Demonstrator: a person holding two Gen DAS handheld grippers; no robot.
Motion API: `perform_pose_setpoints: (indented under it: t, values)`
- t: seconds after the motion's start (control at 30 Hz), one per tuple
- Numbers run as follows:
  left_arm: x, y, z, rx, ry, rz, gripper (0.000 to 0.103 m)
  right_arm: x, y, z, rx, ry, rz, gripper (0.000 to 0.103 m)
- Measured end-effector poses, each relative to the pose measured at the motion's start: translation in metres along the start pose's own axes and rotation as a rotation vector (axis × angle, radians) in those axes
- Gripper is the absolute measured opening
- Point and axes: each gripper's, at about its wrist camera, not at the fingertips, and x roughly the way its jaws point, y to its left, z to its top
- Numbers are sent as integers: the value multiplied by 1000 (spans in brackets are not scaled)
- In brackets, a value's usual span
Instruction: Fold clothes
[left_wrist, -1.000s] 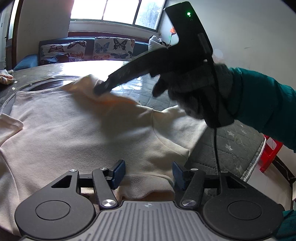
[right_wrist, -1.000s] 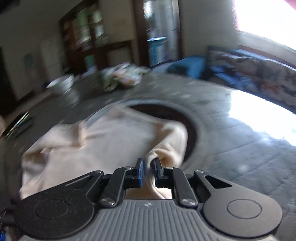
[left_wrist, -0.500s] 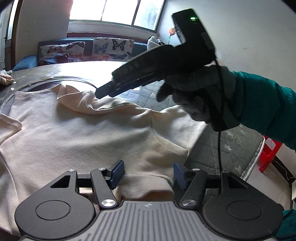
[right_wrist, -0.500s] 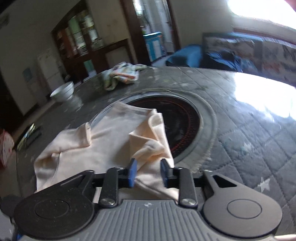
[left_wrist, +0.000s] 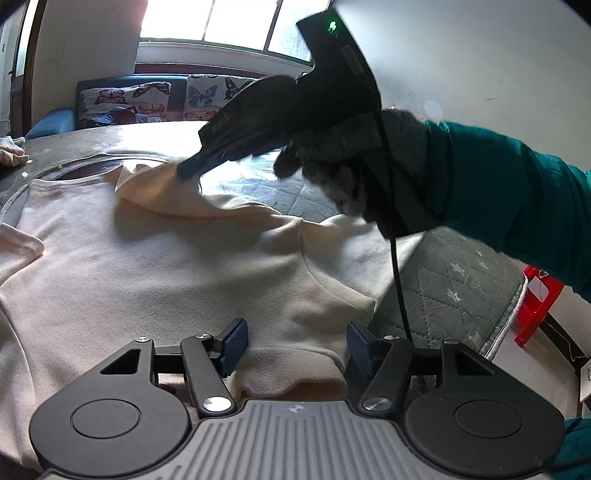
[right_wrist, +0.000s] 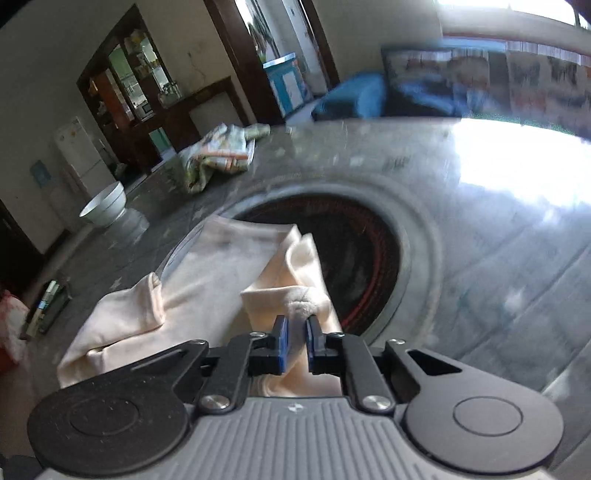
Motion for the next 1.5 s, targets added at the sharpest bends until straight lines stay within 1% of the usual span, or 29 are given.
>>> perform_pose_setpoints:
  t: [0.03,0.07,0.17,0.2,0.3,0.43,0.5,0.6,0.7,0.77,0.83,1.0,1.1,1.13,1.17,1.2,1.33,1.43,1.5]
  values:
    - [0,0,0,0,0,-2,64,-2,0,2,-19,-15,-21,8]
    - [0,1,0,-1,0,-3,64,-7,-2,8,-42,-38,-60,8]
    - [0,1,0,-4,-3,-6,65,-11,-13,21,-95,-72,-158,8]
    - [0,1,-1,-5,-3,-7,66,-10,-16,23,-102,-77,-178,8]
    - [-1,1,-1,-4,-5,-7,67,-1,-37,29,-114,-79,-272,7]
    - [-1,1,-1,2,-3,-8,67,21,-61,25,-96,-28,-376,7]
    - [-1,1,0,4,-2,-9,68,21,-66,22,-75,-36,-382,7]
    - [0,0,0,10,0,-8,70,11,-58,22,-68,-67,-299,9]
    - [0,-2,-1,14,-1,-4,70,9,-45,18,-119,-46,-209,11]
    - [0,-2,-1,10,-1,-3,70,17,-39,14,-148,-10,-194,13]
    - [0,-3,-1,11,0,-1,70,27,-40,10,-160,33,-215,17]
    - [1,-7,3,28,12,-1,71,20,-44,12,-137,14,-257,19]
    - [4,-12,13,43,3,-14,71,8,-41,12,-158,10,-230,20]
    - [6,-14,17,48,-6,-20,71,5,-39,11,-162,13,-217,23]
    - [9,-17,21,53,-14,-26,71,5,-38,11,-169,16,-205,27]
    - [12,-20,24,59,-21,-31,71,5,-36,10,-177,19,-198,29]
    - [30,-29,33,63,-16,-76,71,12,-32,8,-192,44,-184,30]
    - [39,-37,30,72,13,-122,71,19,-32,4,-201,70,-191,30]
    - [42,-40,26,76,28,-150,71,21,-34,4,-195,66,-197,30]
